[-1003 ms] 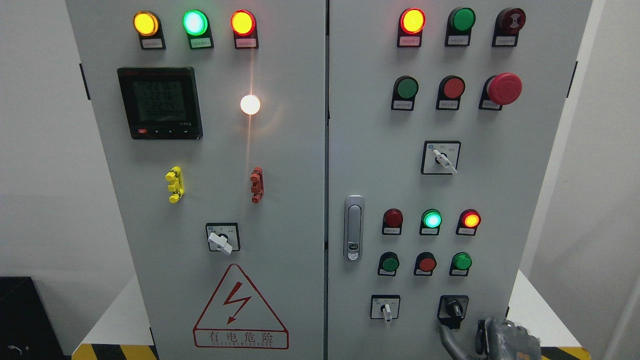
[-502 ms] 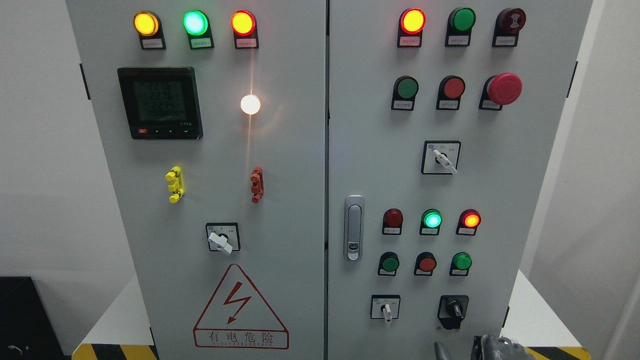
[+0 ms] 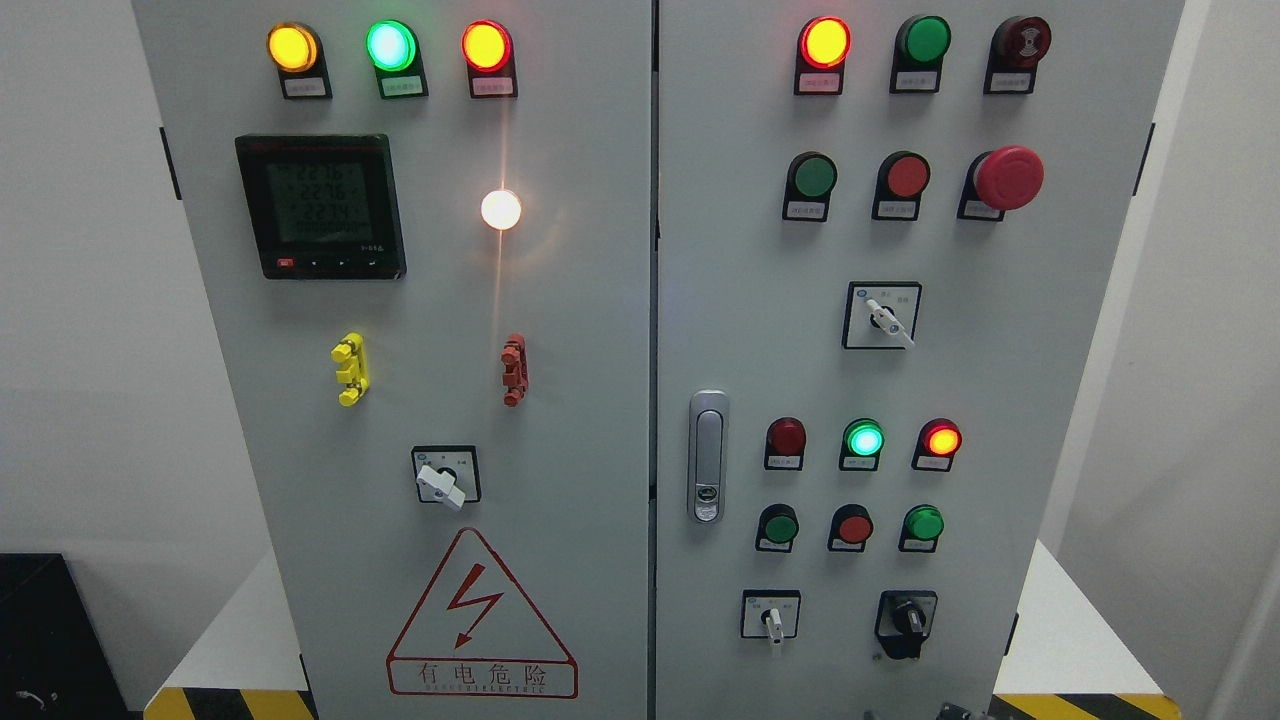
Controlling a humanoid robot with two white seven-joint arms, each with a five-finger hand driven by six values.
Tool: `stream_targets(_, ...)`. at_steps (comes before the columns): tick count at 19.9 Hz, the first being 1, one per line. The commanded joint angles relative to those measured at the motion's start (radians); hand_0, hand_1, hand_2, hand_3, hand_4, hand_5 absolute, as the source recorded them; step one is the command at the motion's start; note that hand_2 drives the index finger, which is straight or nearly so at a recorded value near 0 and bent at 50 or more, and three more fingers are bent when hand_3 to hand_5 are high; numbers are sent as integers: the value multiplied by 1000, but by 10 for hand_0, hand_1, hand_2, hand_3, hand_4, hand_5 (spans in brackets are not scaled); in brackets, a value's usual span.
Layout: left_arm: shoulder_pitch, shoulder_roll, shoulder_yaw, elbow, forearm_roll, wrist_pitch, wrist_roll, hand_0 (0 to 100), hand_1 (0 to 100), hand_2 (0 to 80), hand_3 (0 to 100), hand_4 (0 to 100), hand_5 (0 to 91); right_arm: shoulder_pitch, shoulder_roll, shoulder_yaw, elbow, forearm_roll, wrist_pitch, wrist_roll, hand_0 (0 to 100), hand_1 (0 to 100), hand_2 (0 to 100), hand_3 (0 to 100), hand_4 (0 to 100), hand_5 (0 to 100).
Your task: Flip black knob to close circuit
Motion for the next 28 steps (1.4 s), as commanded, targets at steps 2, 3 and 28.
stream_targets(2,0,0,0,0,0,-1,0,120,556,0,0,0,0,121,26,21,-99,-216,-109,-37,0,94,708,939,866,790)
stream_targets(3,0,0,0,1,0,-1,0,120,556,0,0,0,0,131,26,21,-104,-250,-121,-43,0,96,703,930,861,781)
stream_targets(28,0,0,0,1,0,-1,0,120,556,0,0,0,0,279,21,52,-59,-831,-379,95,0,0,15,60,0,0)
